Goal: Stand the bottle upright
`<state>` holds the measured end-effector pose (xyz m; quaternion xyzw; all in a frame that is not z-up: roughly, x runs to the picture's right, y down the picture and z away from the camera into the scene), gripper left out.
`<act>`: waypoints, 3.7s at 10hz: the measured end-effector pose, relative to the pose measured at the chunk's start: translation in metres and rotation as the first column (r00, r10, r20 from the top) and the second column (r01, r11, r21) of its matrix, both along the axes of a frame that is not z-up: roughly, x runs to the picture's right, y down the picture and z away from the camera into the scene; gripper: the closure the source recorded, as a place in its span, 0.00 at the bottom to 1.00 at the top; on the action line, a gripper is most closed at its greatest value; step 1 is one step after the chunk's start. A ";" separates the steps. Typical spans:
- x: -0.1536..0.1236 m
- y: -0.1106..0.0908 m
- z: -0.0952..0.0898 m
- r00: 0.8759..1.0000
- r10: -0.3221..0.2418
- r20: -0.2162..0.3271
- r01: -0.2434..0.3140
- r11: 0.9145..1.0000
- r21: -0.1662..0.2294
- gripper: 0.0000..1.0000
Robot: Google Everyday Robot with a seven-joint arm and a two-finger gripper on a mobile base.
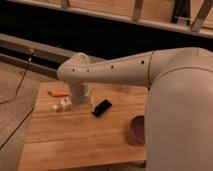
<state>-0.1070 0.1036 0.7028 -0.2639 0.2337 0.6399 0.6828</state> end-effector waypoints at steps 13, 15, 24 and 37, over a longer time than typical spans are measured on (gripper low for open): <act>-0.004 -0.008 0.014 0.997 0.049 -0.067 -0.050 0.999 -0.009 0.35; -0.016 -0.015 0.027 0.994 0.060 -0.093 -0.062 0.998 -0.013 0.35; -0.063 -0.063 0.127 0.999 0.043 -0.015 -0.042 0.996 0.073 0.35; -0.085 -0.101 0.217 0.959 -0.088 0.269 0.019 0.968 0.249 0.35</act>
